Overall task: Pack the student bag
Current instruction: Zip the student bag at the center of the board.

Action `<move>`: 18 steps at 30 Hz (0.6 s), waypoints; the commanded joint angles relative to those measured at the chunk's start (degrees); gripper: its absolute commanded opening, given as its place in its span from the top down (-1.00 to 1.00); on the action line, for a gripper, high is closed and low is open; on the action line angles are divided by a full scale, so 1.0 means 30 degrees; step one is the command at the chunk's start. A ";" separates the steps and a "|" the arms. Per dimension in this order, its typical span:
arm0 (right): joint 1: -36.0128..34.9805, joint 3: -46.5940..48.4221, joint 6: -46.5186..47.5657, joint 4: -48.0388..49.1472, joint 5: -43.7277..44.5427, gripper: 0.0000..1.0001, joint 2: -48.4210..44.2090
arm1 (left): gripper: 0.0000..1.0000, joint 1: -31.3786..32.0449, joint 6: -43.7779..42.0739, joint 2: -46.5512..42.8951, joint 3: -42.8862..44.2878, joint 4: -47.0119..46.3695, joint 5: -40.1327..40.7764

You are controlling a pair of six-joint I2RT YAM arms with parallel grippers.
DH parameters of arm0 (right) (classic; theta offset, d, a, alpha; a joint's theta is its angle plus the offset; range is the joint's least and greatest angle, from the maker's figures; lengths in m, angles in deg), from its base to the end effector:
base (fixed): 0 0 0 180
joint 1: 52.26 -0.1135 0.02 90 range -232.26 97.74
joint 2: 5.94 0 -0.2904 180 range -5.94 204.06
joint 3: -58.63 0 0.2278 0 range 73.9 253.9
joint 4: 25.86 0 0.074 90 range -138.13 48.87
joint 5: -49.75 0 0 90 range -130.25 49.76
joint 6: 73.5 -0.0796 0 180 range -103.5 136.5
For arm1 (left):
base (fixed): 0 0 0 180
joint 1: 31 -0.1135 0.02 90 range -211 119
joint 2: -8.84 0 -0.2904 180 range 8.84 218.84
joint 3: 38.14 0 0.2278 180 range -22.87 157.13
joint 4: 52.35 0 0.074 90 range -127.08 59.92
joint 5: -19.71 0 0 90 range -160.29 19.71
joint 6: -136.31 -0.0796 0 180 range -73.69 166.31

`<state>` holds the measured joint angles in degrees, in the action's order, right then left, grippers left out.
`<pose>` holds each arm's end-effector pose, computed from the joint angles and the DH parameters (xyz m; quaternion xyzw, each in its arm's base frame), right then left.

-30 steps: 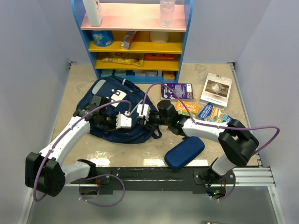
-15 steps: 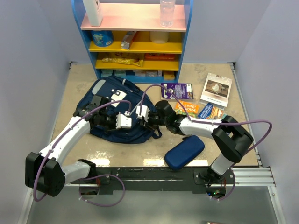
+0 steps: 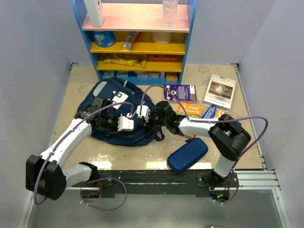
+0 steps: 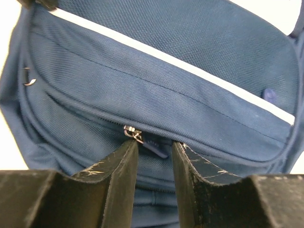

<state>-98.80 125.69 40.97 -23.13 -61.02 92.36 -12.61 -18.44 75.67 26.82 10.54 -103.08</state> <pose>0.2458 0.3004 0.2119 -0.5660 0.6347 0.2483 0.4639 0.1700 -0.1020 0.2456 0.6673 0.6595 -0.1707 0.3011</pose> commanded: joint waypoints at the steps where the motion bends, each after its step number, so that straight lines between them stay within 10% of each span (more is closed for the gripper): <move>1: 0.0046 0.1164 -0.0157 0.0592 -0.0487 0.28 0.0776 | 1.00 -0.0037 -0.0330 -0.0596 0.0516 0.0154 -0.1284; 9: 0.0046 0.0581 -0.0481 0.0533 -0.0226 0.96 0.0282 | 1.00 -0.0037 -0.0330 -0.0538 0.0516 0.0153 -0.1343; 18: 0.0629 -0.0857 -0.0977 0.0274 0.1564 1.00 -0.1887 | 1.00 -0.0037 -0.0506 -0.0479 0.0575 0.0212 -0.1285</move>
<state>-98.85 123.74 39.52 -23.18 -60.34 90.29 -12.61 -18.87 75.67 26.82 10.34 -103.87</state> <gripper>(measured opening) 0.028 0.046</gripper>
